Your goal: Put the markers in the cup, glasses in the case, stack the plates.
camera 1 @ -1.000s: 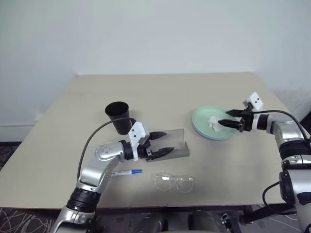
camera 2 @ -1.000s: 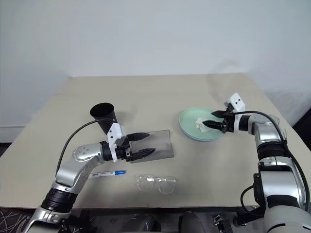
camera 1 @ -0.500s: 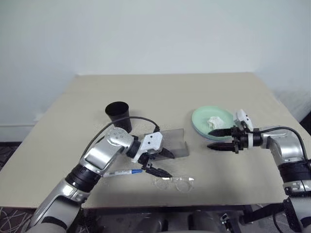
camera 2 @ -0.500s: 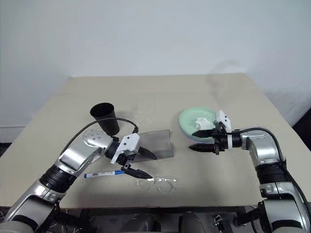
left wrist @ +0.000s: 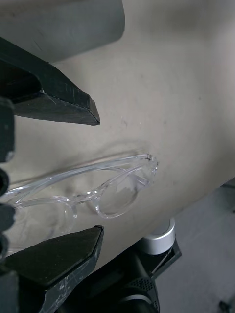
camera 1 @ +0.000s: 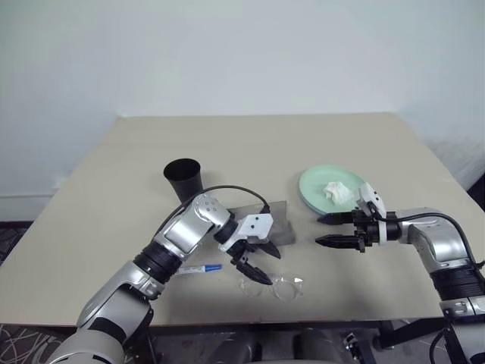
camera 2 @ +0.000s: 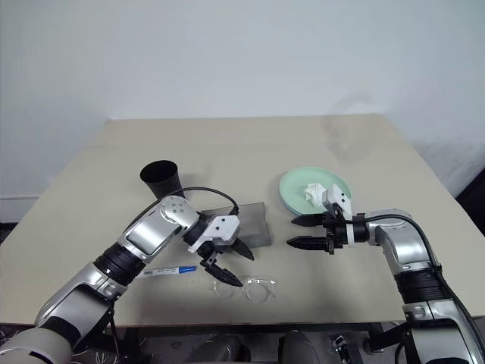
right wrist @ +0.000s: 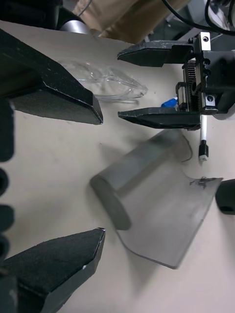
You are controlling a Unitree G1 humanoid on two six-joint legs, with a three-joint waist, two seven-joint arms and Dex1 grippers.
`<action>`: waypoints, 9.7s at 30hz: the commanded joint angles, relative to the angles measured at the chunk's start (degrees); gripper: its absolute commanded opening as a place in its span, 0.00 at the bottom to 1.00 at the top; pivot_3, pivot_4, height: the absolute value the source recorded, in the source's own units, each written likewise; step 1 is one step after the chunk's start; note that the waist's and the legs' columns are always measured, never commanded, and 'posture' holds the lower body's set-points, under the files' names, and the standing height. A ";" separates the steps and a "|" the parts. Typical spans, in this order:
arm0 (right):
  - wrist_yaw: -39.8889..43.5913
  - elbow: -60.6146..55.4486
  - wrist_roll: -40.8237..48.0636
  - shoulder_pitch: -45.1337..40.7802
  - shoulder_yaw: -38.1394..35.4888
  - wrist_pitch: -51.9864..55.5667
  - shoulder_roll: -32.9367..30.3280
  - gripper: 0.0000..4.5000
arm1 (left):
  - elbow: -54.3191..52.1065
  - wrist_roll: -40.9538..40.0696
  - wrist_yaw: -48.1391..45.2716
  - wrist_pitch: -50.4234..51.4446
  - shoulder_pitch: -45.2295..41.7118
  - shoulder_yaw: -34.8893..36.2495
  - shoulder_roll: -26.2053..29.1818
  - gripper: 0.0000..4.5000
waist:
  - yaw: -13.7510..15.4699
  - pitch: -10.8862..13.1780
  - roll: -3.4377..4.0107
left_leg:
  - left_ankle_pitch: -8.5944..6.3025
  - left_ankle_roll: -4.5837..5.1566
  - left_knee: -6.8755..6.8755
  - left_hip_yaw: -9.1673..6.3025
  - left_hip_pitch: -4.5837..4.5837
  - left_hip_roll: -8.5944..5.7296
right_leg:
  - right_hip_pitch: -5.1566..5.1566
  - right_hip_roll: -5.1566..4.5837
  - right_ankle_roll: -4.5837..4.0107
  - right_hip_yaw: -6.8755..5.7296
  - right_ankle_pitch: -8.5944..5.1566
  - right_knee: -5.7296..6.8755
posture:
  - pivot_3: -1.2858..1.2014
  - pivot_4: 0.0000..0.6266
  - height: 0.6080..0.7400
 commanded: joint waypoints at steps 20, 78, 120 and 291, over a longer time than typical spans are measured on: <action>-3.40 -5.99 3.74 2.04 -1.47 2.06 -0.50 0.82 | 2.36 3.44 -2.28 -1.95 -1.39 -1.63 -1.61 0.21 | 0.01 0.02 -0.05 | 0.05 0.09 0.06 0.00 0.00 0.00 | 0.05 -0.01 0.03 -0.02 0.01 -0.01 | 0.52 0.00 1.00; -13.79 10.88 -1.02 -5.77 -5.05 -9.48 2.59 0.82 | 33.15 16.46 12.17 -20.97 -16.55 8.25 -6.34 0.00 | -0.01 0.03 -0.09 | 0.10 0.16 0.17 0.05 -0.05 -0.01 | 0.02 -0.01 0.17 -0.03 0.20 -0.02 | 0.52 0.00 1.00; -10.69 0.05 3.45 -4.74 -5.82 -3.84 1.88 0.82 | 50.61 23.48 24.26 -28.01 -22.76 10.91 -10.98 0.01 | -0.02 0.04 -0.16 | 0.09 0.22 0.29 0.07 -0.13 -0.06 | 0.02 -0.06 0.37 -0.08 0.33 -0.04 | 0.52 0.00 1.00; -14.28 4.89 0.78 -4.50 -4.44 -8.73 7.33 0.82 | 3.79 -2.03 25.45 9.17 21.81 25.25 23.95 0.68 | 0.00 0.31 -0.41 | -0.17 -0.12 -0.48 1.39 0.83 0.76 | 0.03 -0.03 -0.01 -0.11 0.64 -0.17 | 0.52 0.00 1.00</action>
